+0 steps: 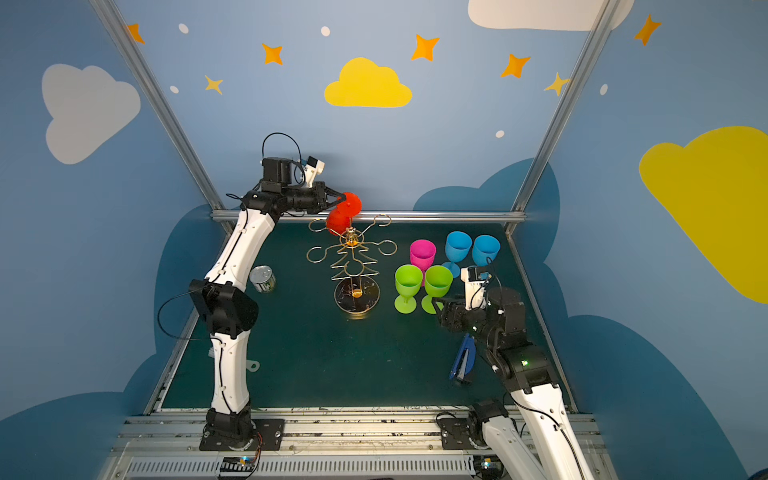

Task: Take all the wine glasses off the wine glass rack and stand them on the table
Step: 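Close the left gripper on the red glass foot, then pull the red glass up off the rack hook with the left gripper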

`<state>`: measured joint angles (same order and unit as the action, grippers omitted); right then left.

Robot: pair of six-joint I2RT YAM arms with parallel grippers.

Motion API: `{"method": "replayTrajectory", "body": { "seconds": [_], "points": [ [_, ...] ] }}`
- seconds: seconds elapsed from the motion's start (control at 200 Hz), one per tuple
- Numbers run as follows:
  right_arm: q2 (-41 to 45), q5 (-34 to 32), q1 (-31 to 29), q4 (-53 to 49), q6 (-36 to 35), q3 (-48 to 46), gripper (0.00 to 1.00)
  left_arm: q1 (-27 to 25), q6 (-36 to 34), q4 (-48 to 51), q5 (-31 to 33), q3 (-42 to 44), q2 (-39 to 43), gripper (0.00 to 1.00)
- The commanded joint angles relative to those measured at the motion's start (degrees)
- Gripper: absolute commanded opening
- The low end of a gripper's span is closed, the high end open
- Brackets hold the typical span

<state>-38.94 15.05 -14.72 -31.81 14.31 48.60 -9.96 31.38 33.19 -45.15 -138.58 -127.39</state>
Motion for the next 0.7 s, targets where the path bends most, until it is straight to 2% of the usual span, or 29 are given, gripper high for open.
{"method": "replayTrajectory", "body": {
  "seconds": [0.0, 0.696],
  "points": [
    [0.79, -0.24, -0.22, -1.06, -0.08, 0.83, 0.7, 0.58, 3.84, -4.61, -3.29, 2.71, 2.52, 0.04],
    [1.32, 0.02, -0.22, -1.53, 0.46, 1.32, 0.7, 0.63, 7.7, -13.78, -7.23, 13.84, 8.83, 0.04]
  ]
}}
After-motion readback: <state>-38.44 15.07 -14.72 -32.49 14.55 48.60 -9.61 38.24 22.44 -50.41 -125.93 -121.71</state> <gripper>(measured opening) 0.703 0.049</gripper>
